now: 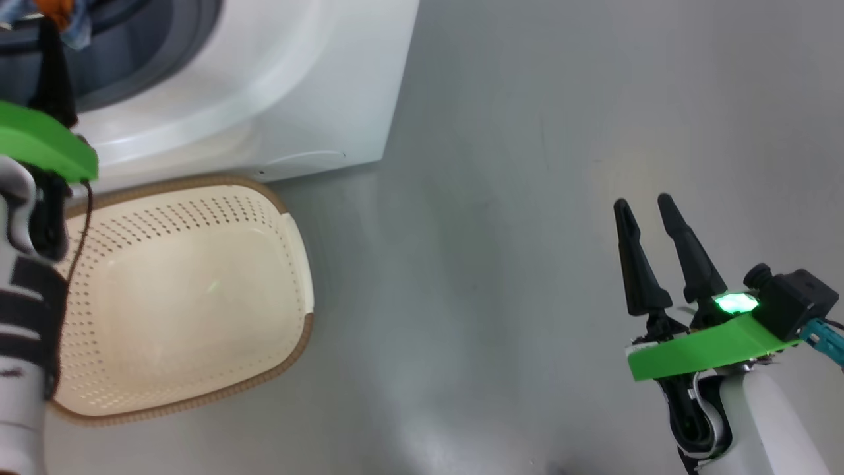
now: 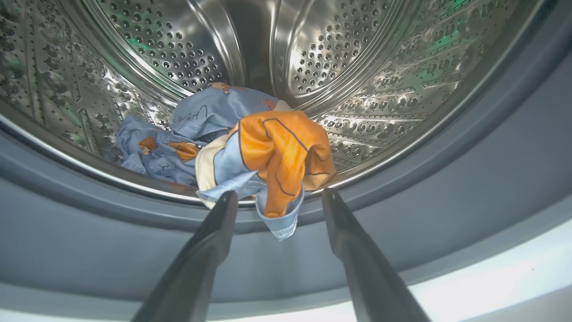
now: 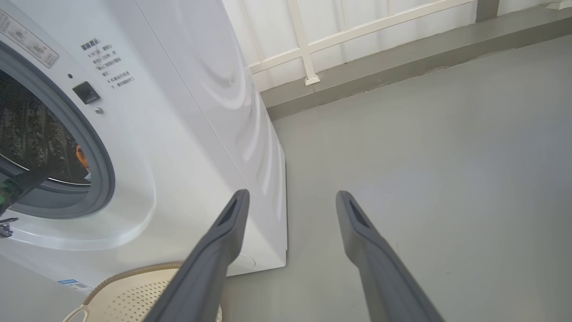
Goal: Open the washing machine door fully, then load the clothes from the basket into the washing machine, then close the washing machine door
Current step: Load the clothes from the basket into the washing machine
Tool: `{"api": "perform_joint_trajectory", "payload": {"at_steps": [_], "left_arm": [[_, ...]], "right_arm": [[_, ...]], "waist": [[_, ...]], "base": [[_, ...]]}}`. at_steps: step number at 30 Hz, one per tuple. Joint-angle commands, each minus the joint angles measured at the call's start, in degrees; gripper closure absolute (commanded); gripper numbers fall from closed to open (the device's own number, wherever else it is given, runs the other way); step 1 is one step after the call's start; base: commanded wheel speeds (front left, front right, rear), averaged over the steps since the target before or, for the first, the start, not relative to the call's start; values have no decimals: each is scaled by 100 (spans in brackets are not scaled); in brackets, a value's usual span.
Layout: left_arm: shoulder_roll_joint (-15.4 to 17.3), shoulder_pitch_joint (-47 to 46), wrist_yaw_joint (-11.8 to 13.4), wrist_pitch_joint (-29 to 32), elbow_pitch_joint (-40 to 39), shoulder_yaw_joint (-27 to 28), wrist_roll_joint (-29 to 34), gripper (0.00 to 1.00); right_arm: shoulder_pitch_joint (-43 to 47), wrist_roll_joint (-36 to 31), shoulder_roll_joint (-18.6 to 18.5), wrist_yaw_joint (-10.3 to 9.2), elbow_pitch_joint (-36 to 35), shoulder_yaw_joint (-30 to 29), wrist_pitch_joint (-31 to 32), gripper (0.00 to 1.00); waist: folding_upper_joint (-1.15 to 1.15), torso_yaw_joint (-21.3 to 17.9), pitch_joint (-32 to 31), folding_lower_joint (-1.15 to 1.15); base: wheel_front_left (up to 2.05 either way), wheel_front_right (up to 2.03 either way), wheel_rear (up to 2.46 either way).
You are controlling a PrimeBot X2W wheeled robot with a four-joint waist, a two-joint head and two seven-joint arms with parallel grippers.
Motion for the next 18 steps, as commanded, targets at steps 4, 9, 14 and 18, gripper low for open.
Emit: {"api": "perform_joint_trajectory", "payload": {"at_steps": [4, 9, 14, 18], "left_arm": [[58, 723, -9, -35, -610, 458, 101, 0], [-161, 1512, -9, -35, -1082, 706, 228, 0], [-341, 2255, -9, -35, -1542, 978, 349, 0], [-462, 2752, -9, -36, -1818, 1080, 464, 0]], "right_arm": [[344, -15, -157, 9, -71, 58, -27, 0], [554, 5, -286, 9, -23, 40, -27, 0], [776, 21, -402, 9, -3, -28, -27, 0], [936, 32, -517, 9, 9, -66, -27, 0]], "waist": [[0, 269, -478, 0], [0, 435, -881, 0], [0, 603, -1258, 0], [0, 726, -1522, 0]], "base": [[0, 0, 0], [0, 0, 0], [0, 0, 0], [0, 0, 0]]}}
